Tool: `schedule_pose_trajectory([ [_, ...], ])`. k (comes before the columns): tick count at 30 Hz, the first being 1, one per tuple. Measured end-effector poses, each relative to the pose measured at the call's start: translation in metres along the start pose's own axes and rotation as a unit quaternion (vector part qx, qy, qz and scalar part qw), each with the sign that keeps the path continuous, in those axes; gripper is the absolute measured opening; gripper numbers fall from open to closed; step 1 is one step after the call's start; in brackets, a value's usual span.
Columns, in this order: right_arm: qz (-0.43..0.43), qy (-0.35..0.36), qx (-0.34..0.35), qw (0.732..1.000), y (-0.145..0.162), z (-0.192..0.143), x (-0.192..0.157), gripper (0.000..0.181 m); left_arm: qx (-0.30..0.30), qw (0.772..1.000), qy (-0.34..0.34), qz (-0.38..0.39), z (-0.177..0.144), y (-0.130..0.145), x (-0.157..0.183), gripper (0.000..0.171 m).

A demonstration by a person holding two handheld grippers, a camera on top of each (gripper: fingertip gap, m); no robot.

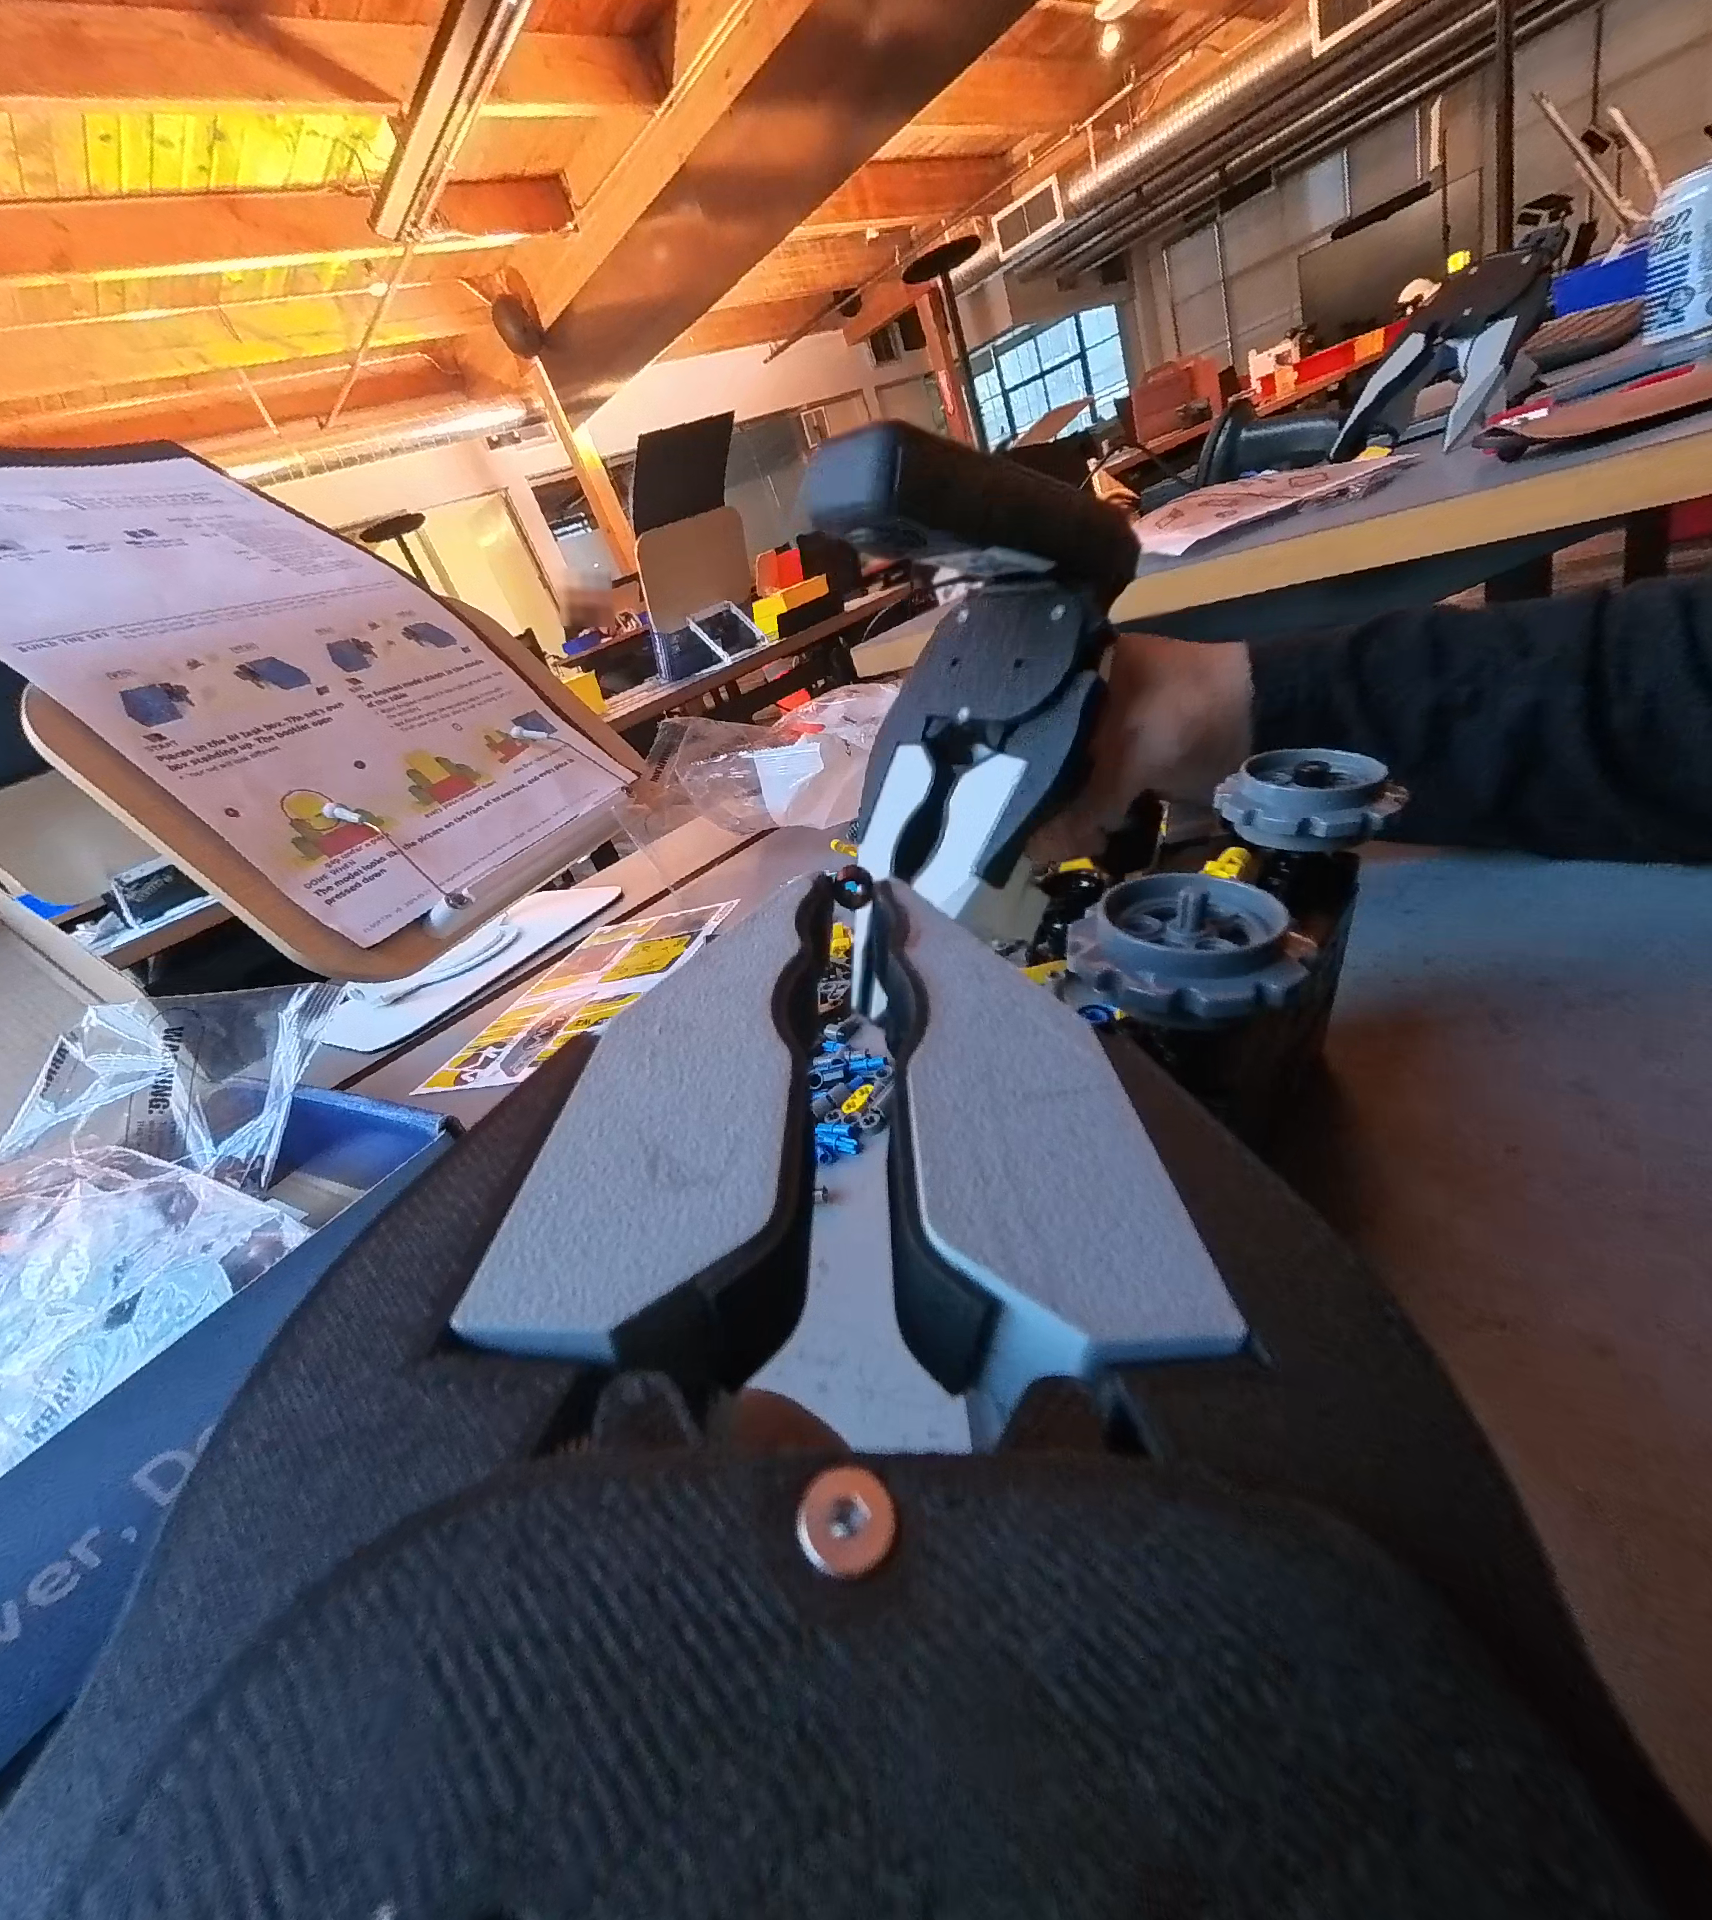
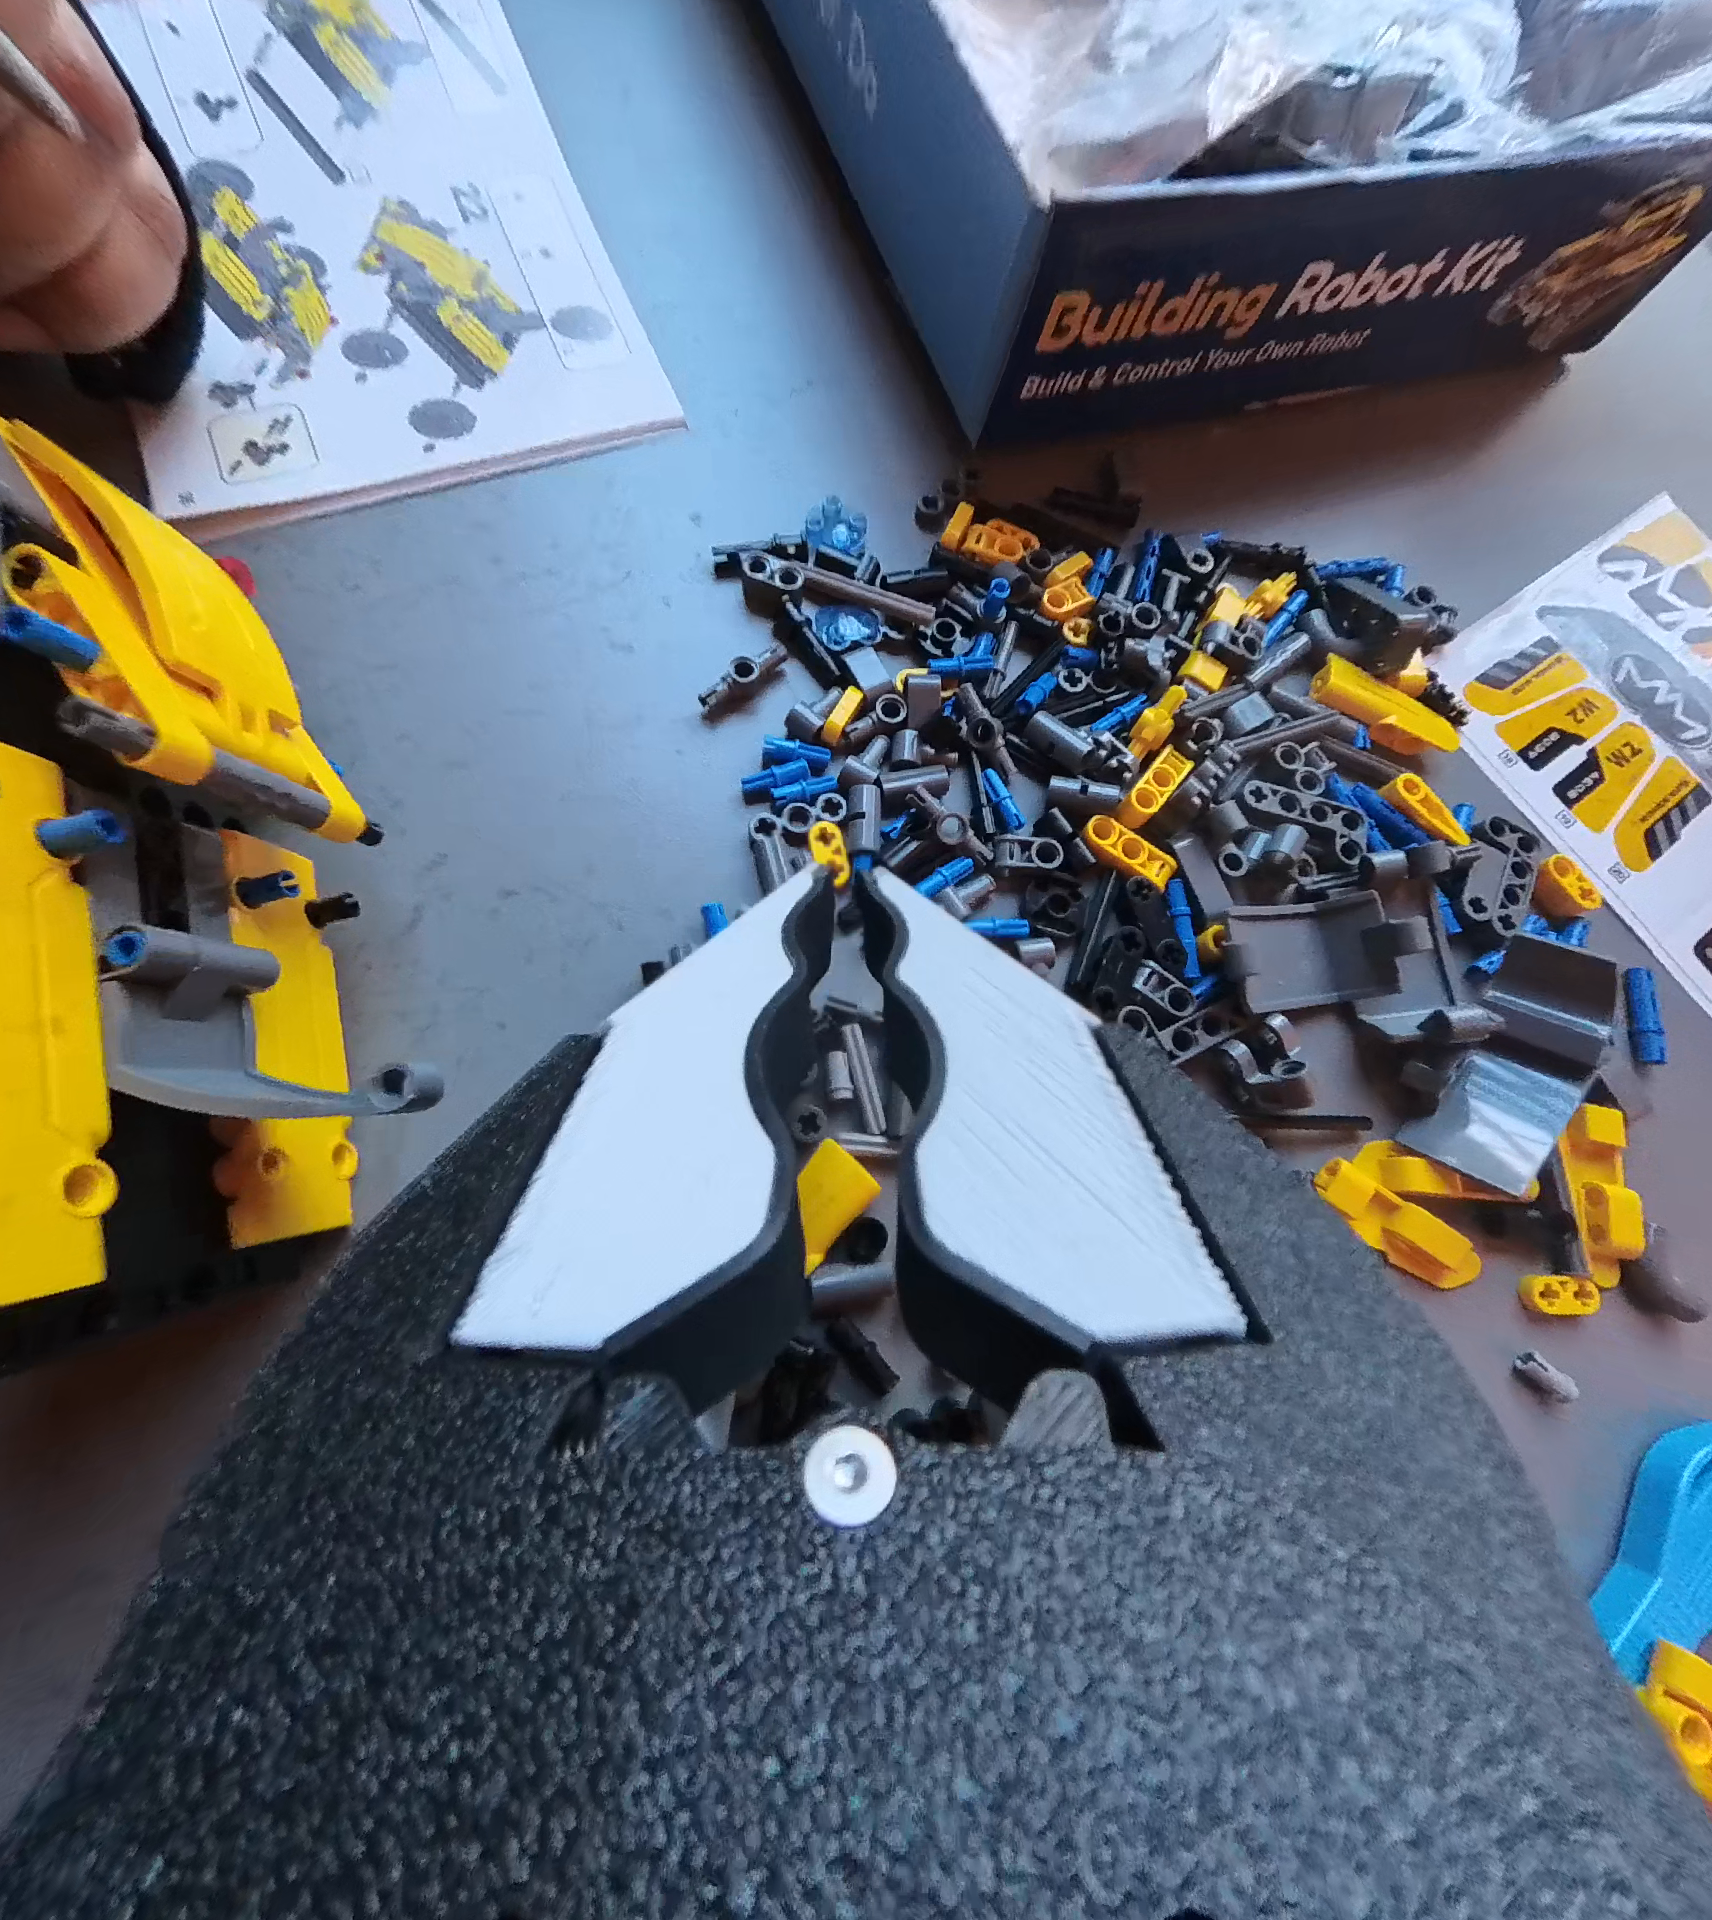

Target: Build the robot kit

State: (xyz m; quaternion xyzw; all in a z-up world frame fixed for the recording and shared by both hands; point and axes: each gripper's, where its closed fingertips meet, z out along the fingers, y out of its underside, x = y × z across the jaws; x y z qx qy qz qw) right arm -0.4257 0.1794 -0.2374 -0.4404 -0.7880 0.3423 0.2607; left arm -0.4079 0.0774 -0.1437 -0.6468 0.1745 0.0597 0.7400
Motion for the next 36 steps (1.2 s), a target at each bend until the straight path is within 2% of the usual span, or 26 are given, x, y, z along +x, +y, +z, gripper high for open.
schedule_pose_trajectory([
  [6,0.01,0.006,0.042,0.999,-0.013,-0.013,0.002,0.004,-0.002,1.0,-0.002,0.005,0.0,0.0,0.0,0.003],
  [36,0.003,-0.012,0.014,1.0,-0.002,-0.003,-0.004,0.004,0.0,1.0,0.0,0.005,0.001,0.0,0.001,0.003],
])
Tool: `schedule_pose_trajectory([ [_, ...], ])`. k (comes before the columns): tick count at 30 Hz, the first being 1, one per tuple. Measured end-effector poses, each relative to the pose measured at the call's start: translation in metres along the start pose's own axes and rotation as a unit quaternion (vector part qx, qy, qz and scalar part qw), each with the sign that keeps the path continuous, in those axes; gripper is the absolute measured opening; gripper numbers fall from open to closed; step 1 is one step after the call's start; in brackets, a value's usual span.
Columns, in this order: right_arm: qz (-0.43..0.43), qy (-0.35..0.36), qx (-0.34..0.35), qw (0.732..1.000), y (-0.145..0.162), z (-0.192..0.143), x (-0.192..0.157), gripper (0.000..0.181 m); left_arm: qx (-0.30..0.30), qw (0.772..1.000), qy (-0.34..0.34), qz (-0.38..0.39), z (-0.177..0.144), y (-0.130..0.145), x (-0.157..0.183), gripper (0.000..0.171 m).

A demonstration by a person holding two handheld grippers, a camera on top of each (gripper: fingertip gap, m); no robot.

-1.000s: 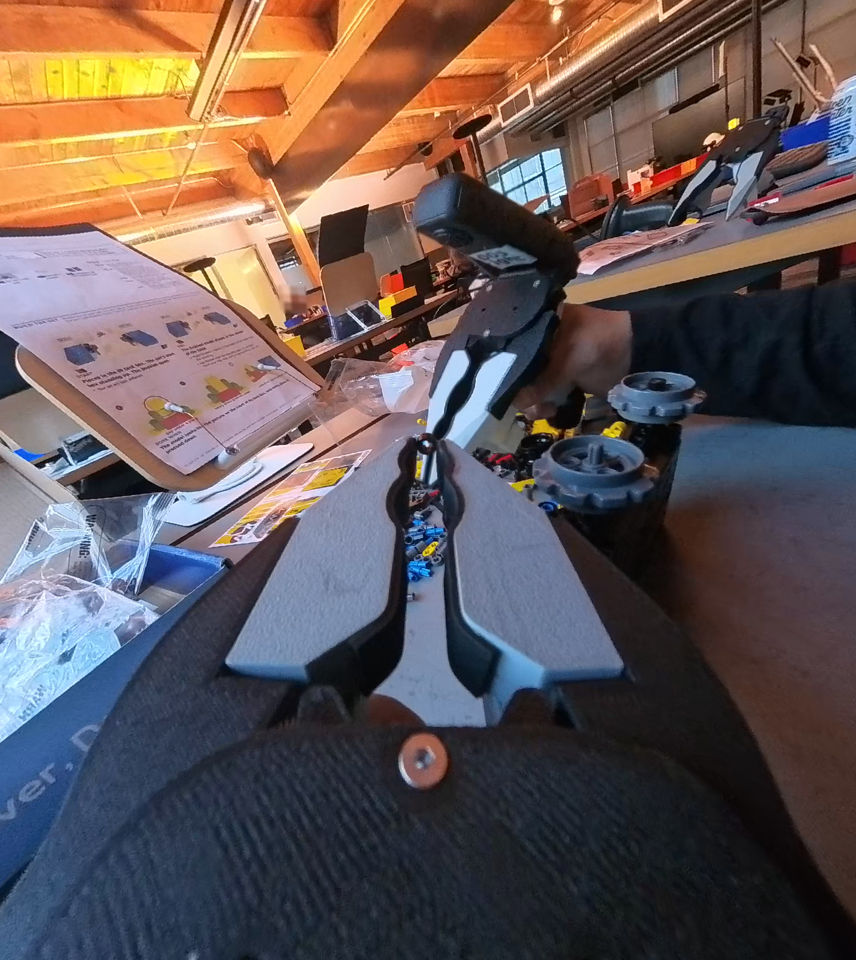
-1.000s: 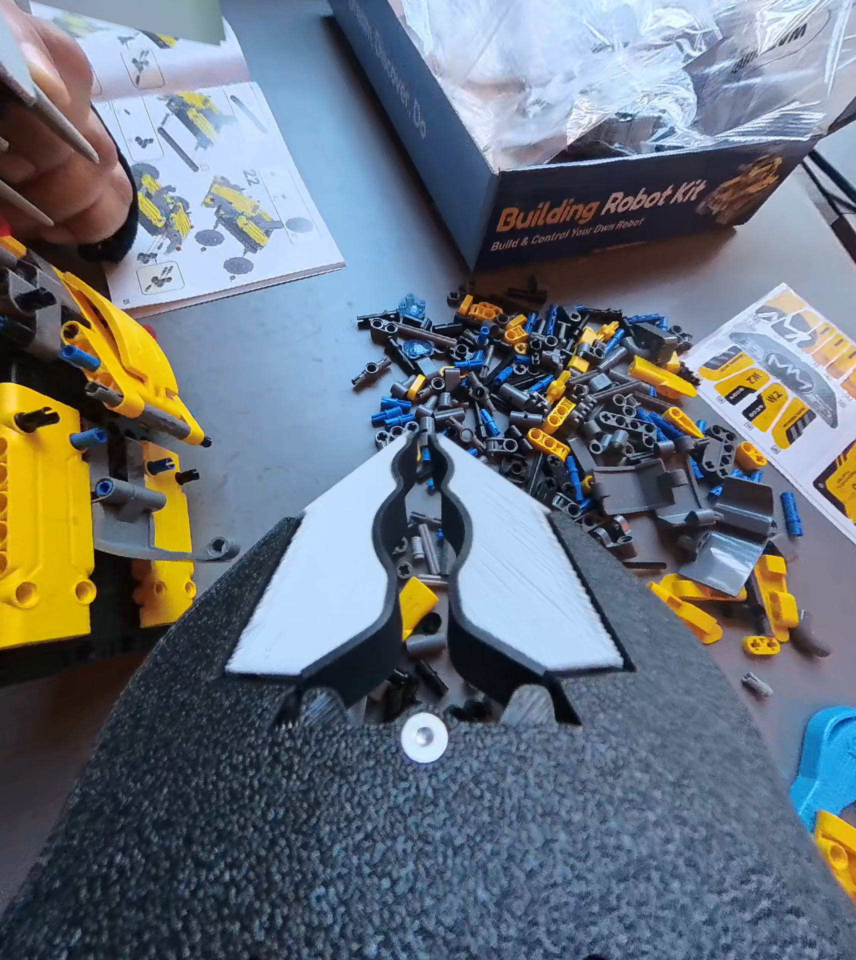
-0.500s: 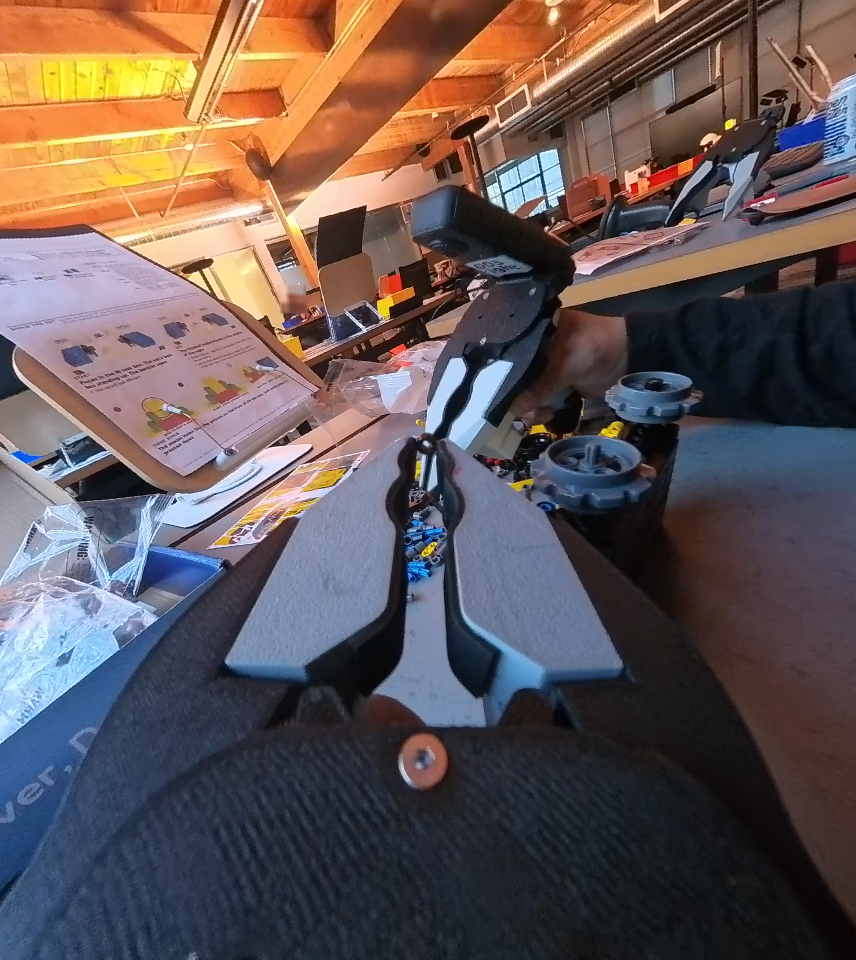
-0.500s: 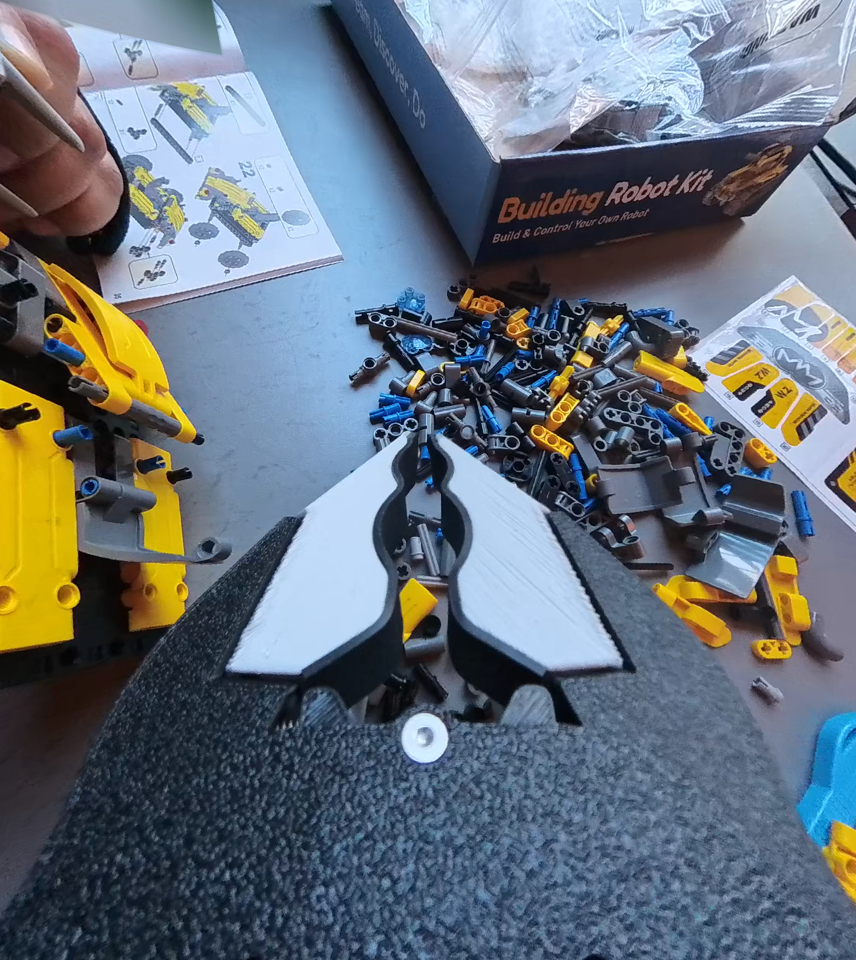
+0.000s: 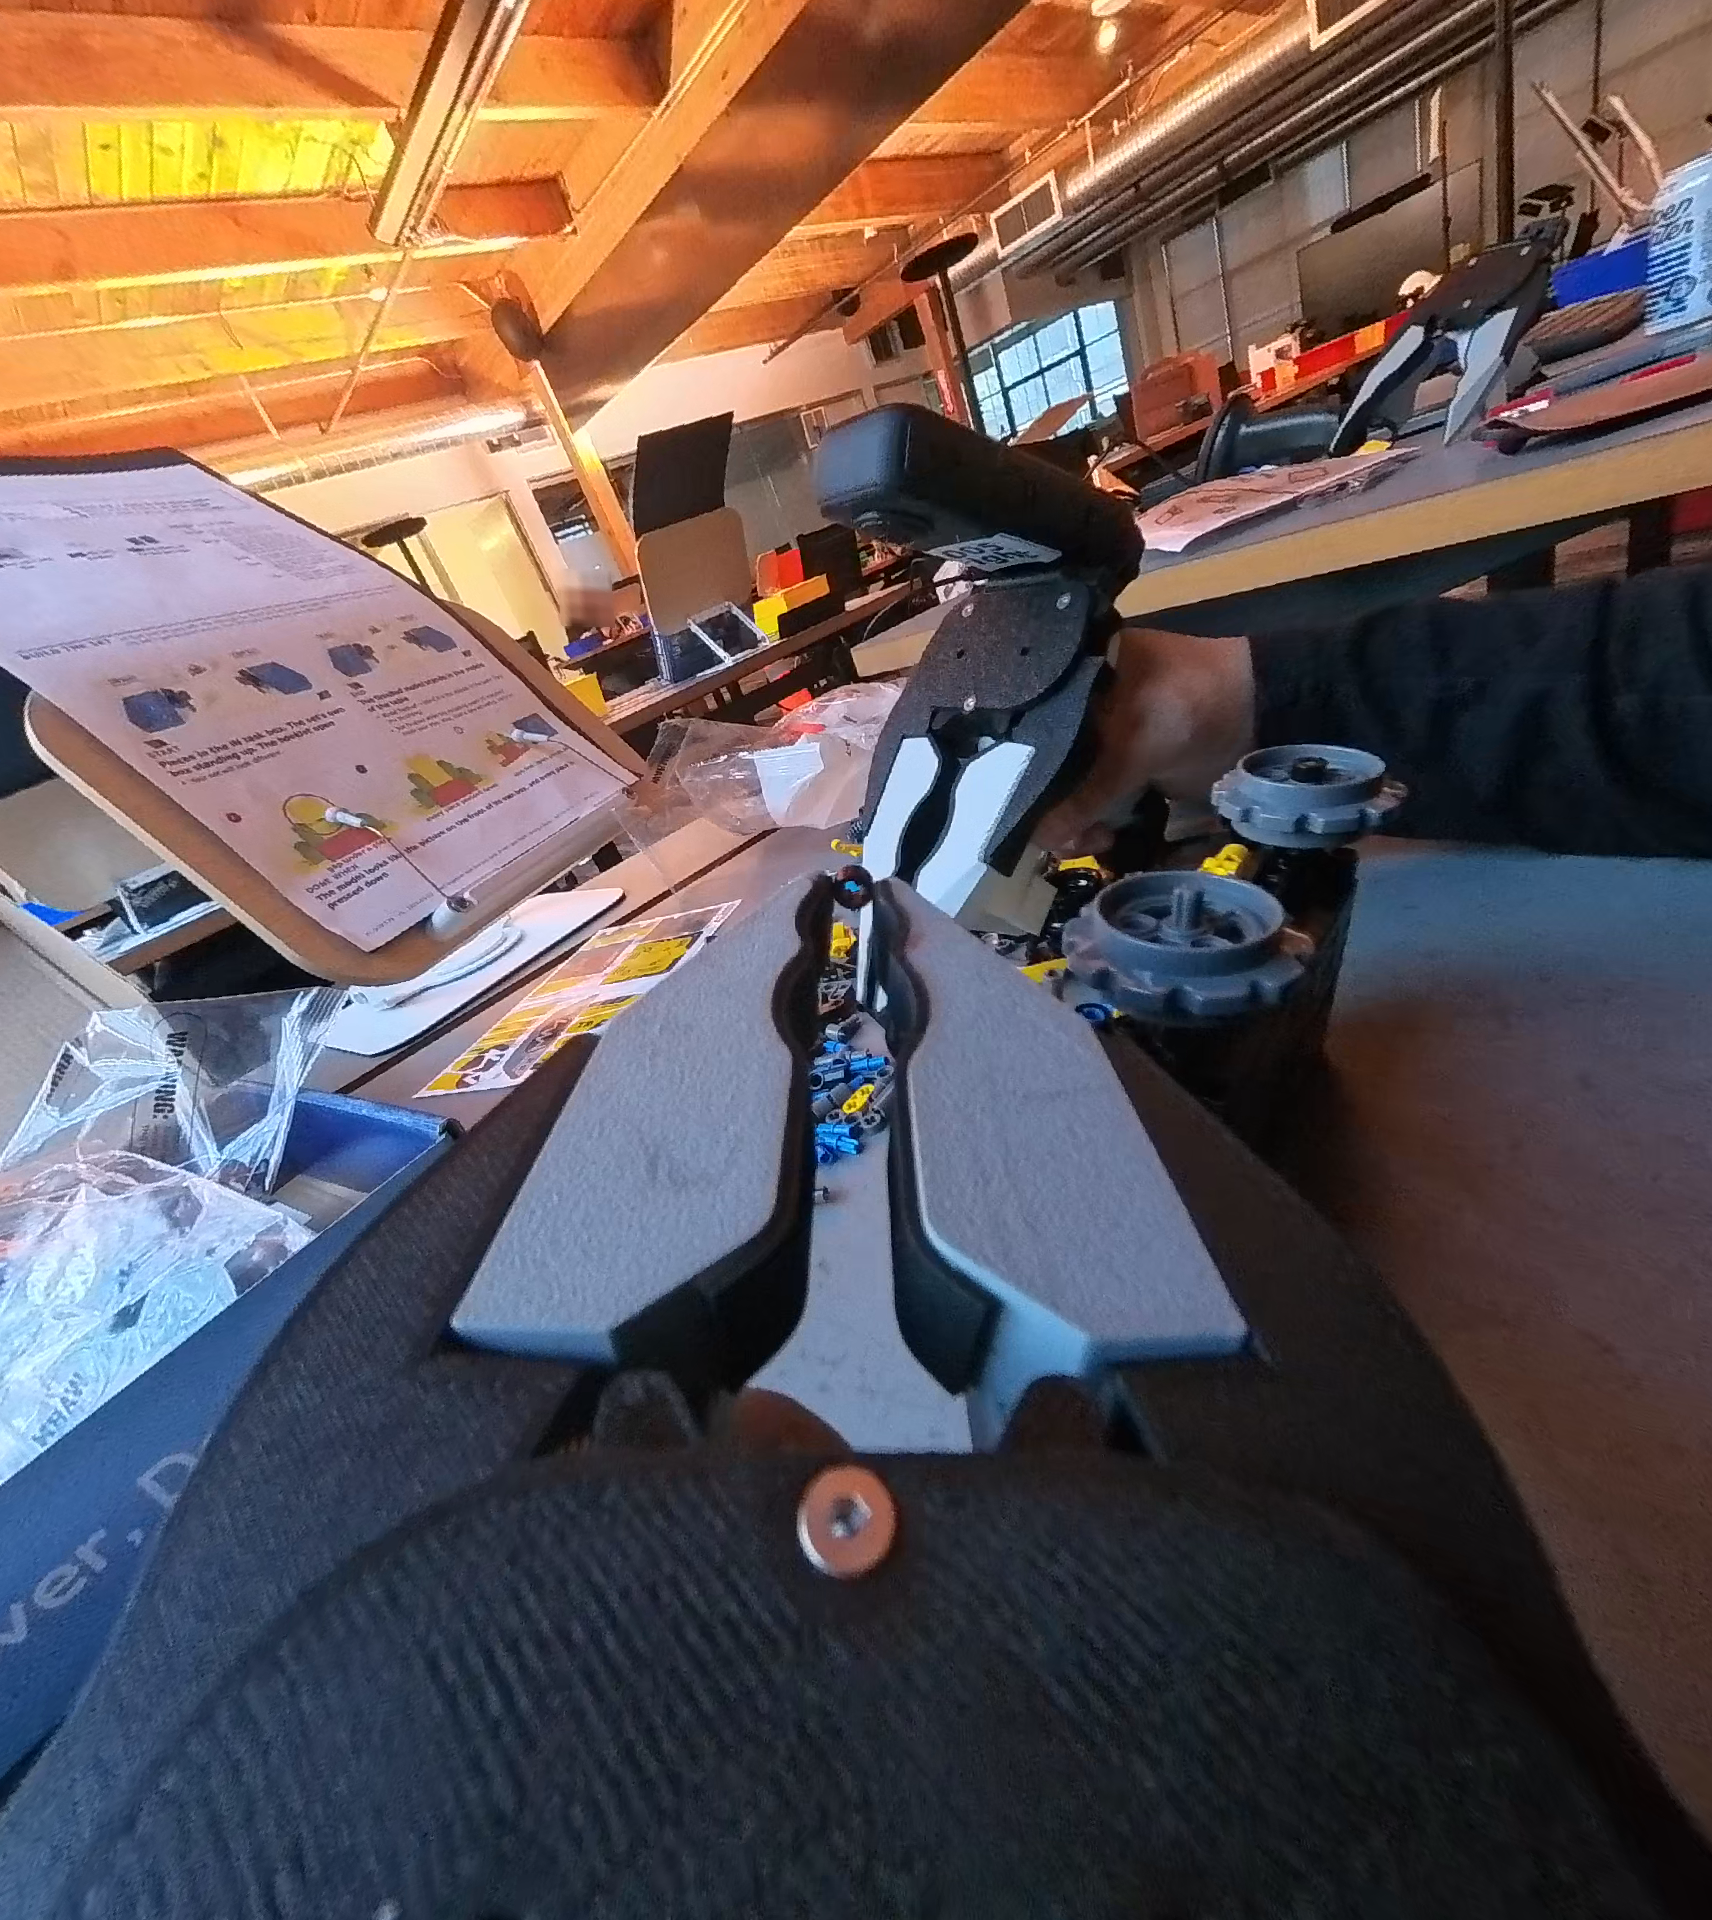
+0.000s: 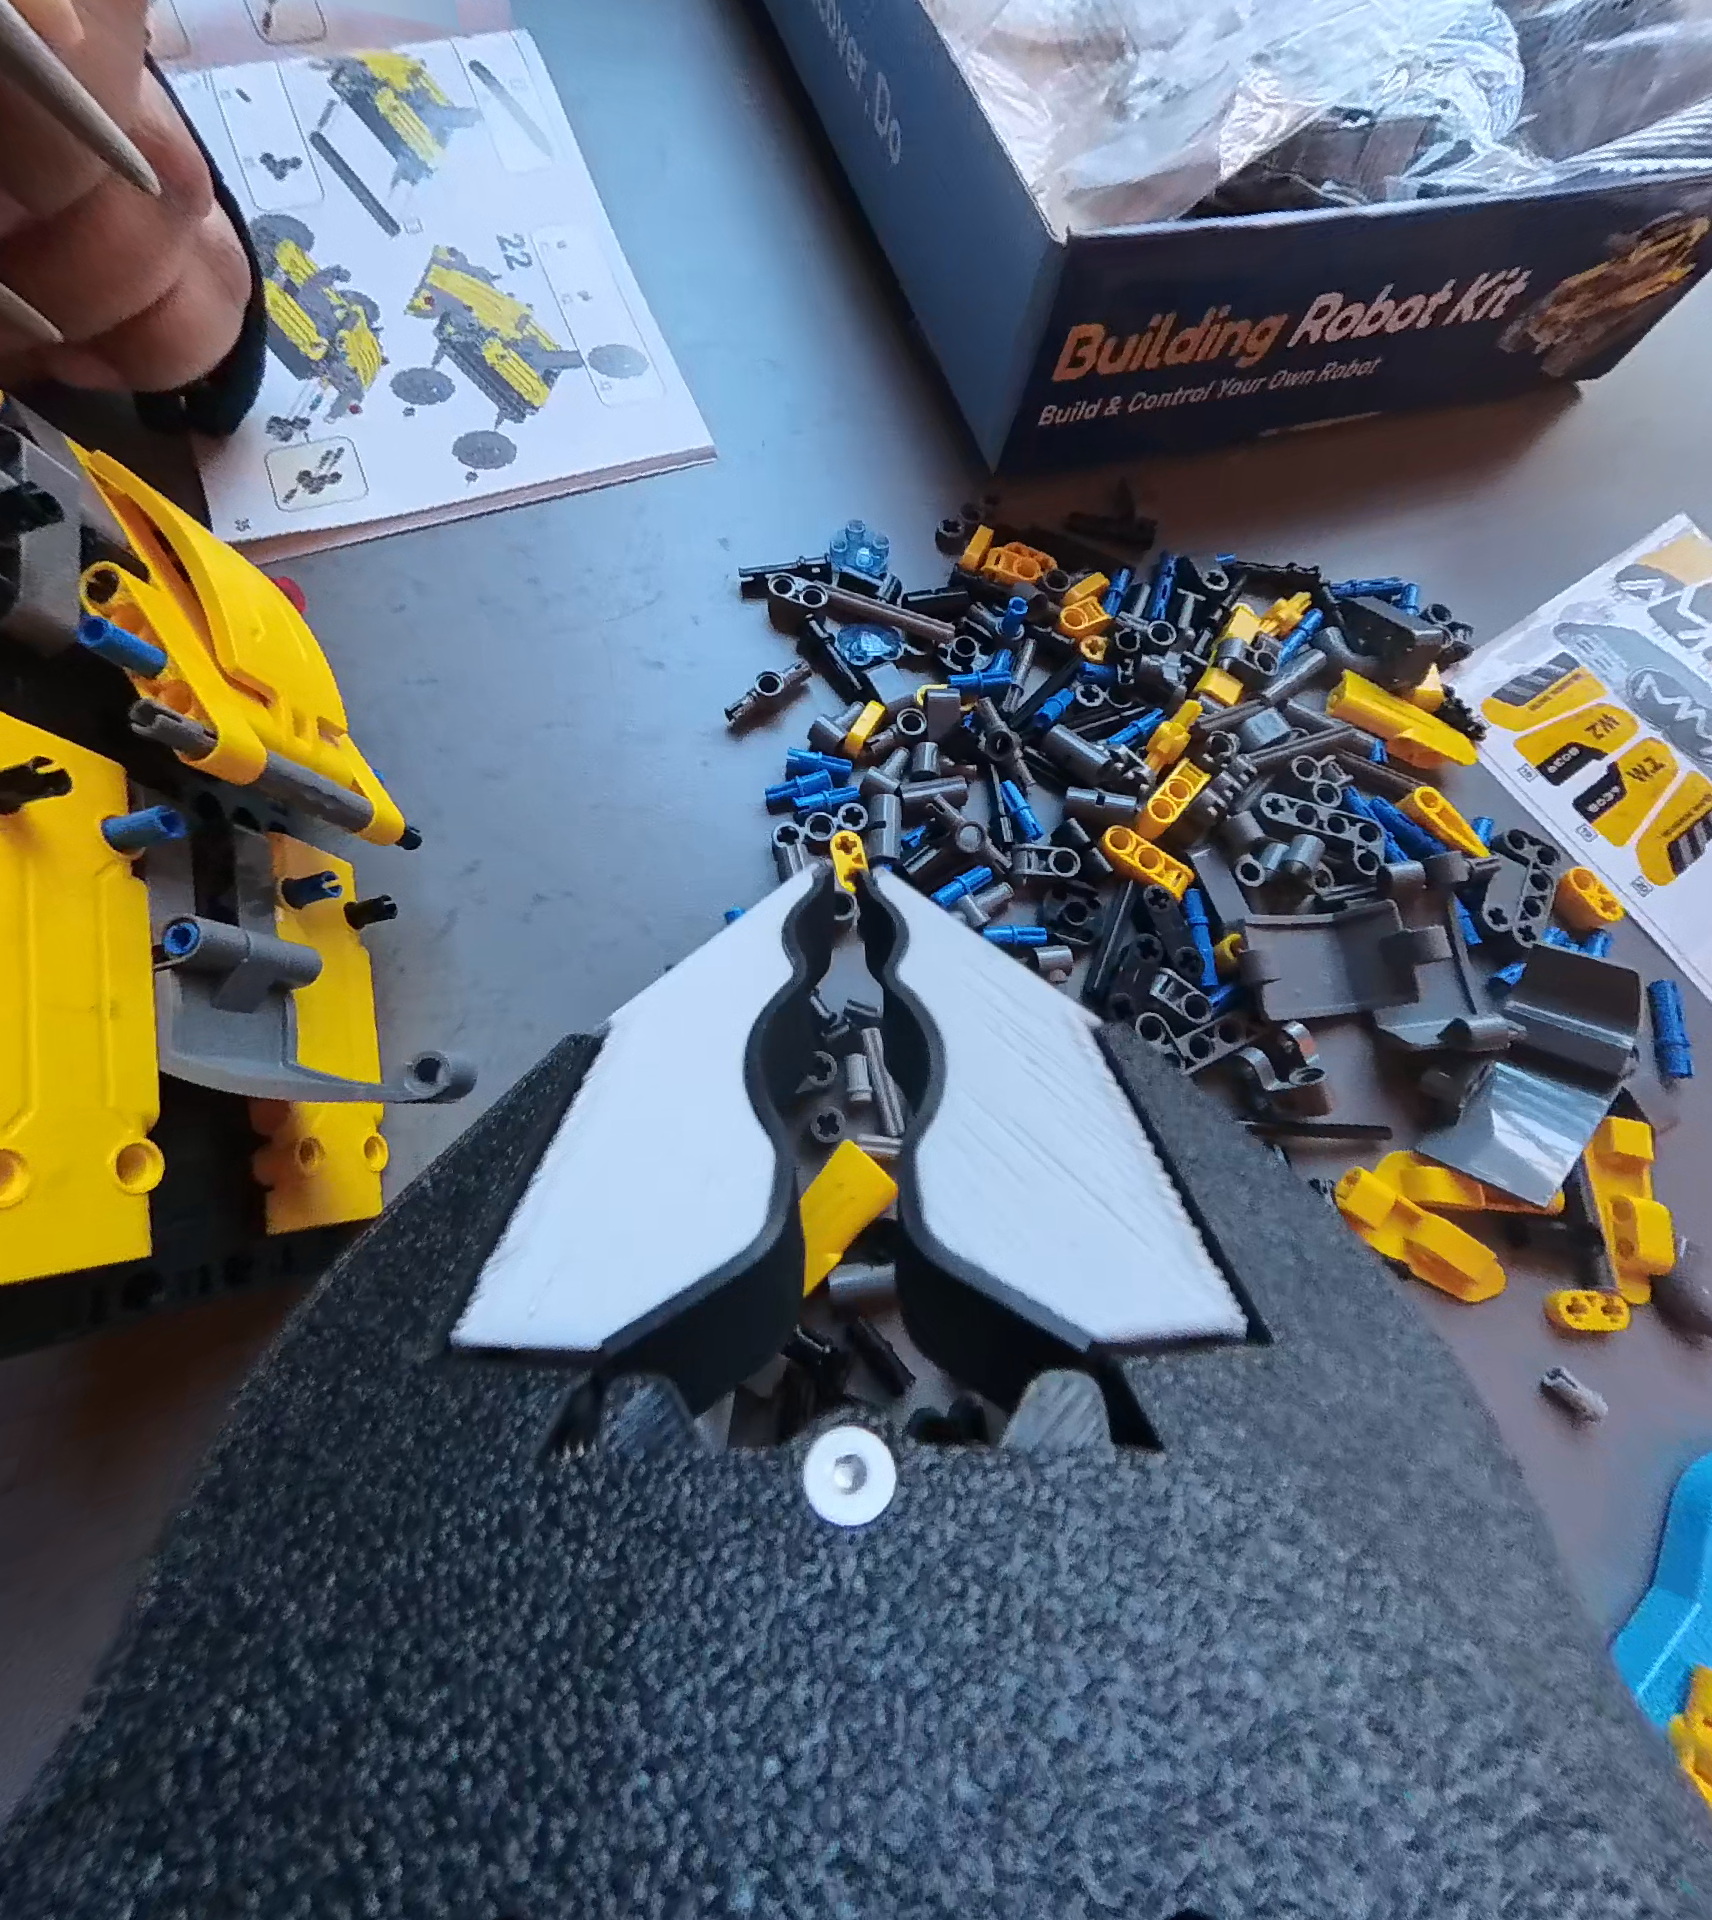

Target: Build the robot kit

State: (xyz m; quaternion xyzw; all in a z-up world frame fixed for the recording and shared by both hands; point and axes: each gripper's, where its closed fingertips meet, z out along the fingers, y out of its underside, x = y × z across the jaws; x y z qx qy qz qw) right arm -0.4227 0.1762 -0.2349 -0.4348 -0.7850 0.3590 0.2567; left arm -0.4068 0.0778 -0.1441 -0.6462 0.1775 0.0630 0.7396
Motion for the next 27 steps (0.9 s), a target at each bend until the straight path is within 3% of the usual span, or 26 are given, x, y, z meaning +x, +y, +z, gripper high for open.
schedule_pose_trajectory([
  [27,0.006,0.022,0.038,0.999,-0.011,-0.012,0.009,0.004,0.004,1.0,-0.004,-0.005,-0.001,-0.001,-0.002,0.003],
])
